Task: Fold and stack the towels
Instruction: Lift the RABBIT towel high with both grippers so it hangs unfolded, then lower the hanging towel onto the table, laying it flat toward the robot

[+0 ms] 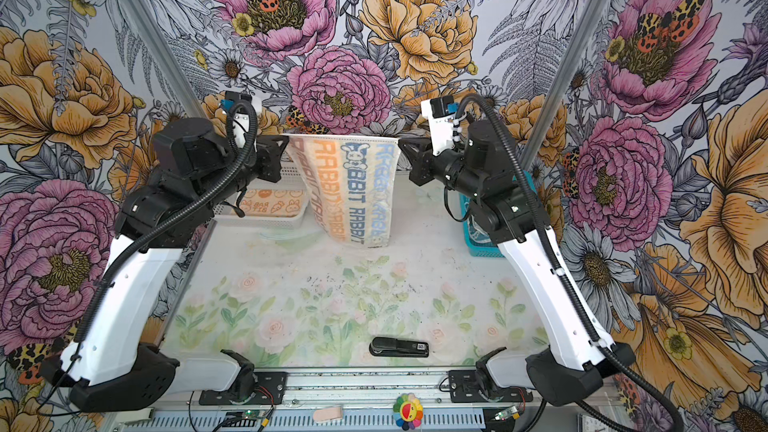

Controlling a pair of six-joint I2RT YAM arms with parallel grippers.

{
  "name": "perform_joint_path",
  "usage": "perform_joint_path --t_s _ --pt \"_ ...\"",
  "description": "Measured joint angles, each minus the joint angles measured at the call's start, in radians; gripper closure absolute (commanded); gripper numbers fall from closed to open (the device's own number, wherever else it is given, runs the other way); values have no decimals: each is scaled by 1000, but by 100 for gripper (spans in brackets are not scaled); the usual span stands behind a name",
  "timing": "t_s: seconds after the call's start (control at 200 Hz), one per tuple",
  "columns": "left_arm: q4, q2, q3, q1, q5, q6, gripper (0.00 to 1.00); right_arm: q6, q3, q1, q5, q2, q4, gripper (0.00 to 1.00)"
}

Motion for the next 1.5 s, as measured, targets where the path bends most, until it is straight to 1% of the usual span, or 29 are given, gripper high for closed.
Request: perform_joint_path --t_s 0.08,0.155,0.23,0.335,0.44,0.53,0.665,0.836,0.956,1.061,1.161,1.311,1.406,1.501 --pt "-3 -44 3 -77 -35 -1 100 0 39 0 -13 -42 -27 100" --pt "-4 -72 5 -127 -55 -7 100 0 92 0 -28 -58 -63 100" --pt "-5 -84 9 -147 -59 -12 100 0 153 0 -37 -53 -102 100" --pt "-5 -64 30 -148 -62 -11 100 10 227 -19 -42 -21 -159 100" --pt "7 -5 54 -111 -33 -4 100 47 270 -100 -77 42 -187 100" --pt "23 69 56 -37 27 -3 100 83 276 -167 -123 113 -200 100" --pt "56 224 48 74 119 -4 100 123 277 -242 -178 285 -204 100" --pt "76 461 75 148 169 -4 100 129 295 -283 -187 534 -204 100" --pt "76 650 161 180 191 -8 100 128 360 -300 -185 697 -212 100" --pt "75 758 215 197 207 -11 100 128 420 -308 -189 801 -212 100" --pt "74 804 229 206 216 1 100 127 425 -310 -195 835 -213 100" --pt "79 807 223 208 216 20 100 115 399 -310 -200 832 -201 100" --pt "93 788 158 208 218 23 100 105 290 -310 -208 803 -168 100" --pt "96 765 51 203 228 15 100 102 121 -309 -227 767 -121 100"
